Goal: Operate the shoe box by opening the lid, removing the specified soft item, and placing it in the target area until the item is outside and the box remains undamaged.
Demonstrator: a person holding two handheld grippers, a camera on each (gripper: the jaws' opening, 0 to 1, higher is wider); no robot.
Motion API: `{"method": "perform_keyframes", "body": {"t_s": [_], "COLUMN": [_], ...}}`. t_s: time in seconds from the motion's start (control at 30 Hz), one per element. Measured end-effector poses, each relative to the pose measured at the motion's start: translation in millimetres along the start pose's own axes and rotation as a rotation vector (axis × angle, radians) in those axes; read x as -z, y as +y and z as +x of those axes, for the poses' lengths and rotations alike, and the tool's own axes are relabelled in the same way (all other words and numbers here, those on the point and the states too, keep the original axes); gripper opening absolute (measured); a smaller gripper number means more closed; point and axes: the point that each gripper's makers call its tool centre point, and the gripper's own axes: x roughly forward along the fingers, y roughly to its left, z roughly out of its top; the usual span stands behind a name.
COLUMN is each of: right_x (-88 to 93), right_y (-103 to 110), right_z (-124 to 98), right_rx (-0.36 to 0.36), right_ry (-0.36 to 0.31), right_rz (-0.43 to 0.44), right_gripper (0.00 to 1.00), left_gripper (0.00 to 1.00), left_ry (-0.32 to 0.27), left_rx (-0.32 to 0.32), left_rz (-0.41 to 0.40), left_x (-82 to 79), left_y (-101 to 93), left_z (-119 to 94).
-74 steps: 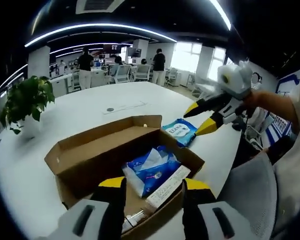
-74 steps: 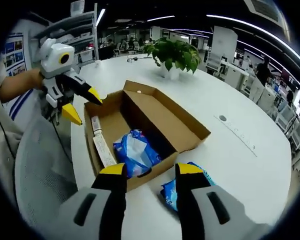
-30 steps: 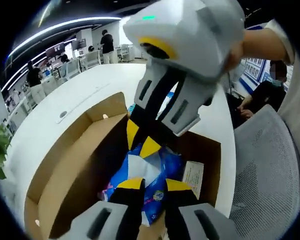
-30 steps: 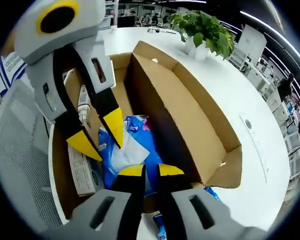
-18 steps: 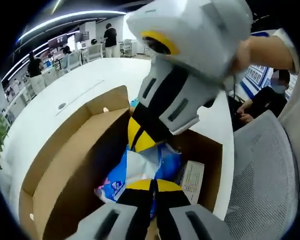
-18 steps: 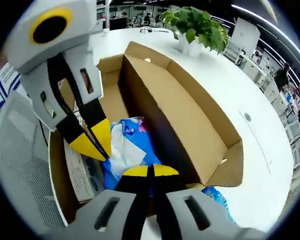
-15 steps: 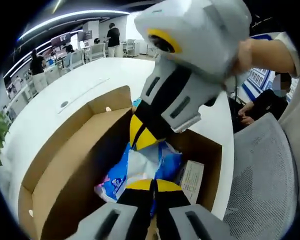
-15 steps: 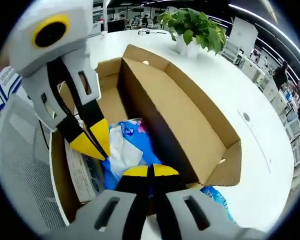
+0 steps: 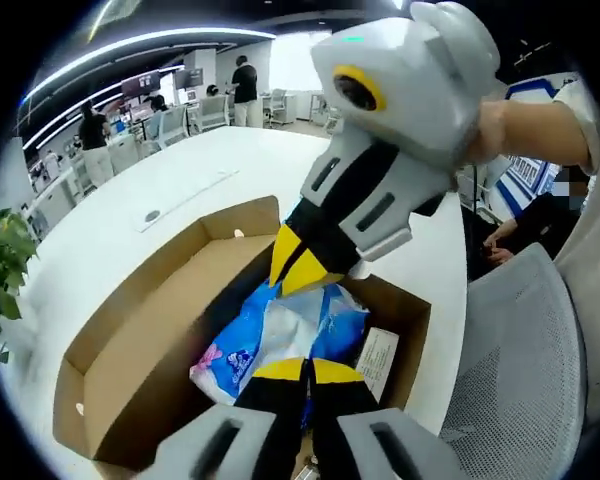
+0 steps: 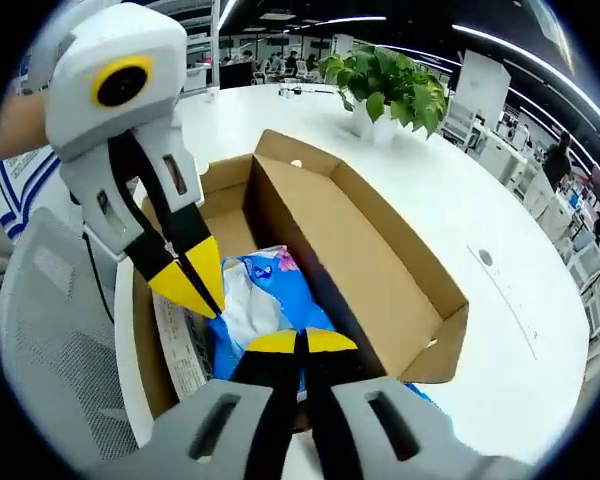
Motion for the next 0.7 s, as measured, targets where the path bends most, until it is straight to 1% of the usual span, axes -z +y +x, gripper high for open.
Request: {"method": "perform_keyframes", "body": {"t_s": [0.23,0.37,0.5,0.53,0.57,0.7], "right_x": [-19.2,-30.6,-38.0,-41.0,-41.6,-43.7], "right_y": [-1.0,-1.7,-2.4,-2.5,-2.7,-6.0], "right_z": [-20.0,-36.1,-50.5,-58.1,-59.9,-80.1], "right_rx": [0.014,0.019,0.029,0.033,0.035,0.051], "right_ry": [-0.050,-0.089,-0.113,-0.125,-0.127,-0.148], "right_rz": [-0.023,-0.028,-0.034,-0.038,-0.038,-0.039], "right_gripper": [0.00,0.00,0.00,0.00,0.00,0.00], "left_gripper": [0.00,0.00,0.00,0.00,0.00,0.00], "left_ry": [-0.035,-0.067,-0.085,-0.086,-0.088,-0.101], "left_rx": [-0.022,-0.034,-0.032,-0.031,-0.029,-0.018], "left_rz": [0.019,0.032,0.057,0.059,0.065,0.111], "left_x": [-18.3,-36.9,-55.3,-57.1,-60.7,-80.6], "left_y": [-1.9,-5.7,-13.1,-14.1,-15.9,-26.9], "left_z": [-16.3,-30.0,-39.5,-40.2,-41.4,-45.2]}}
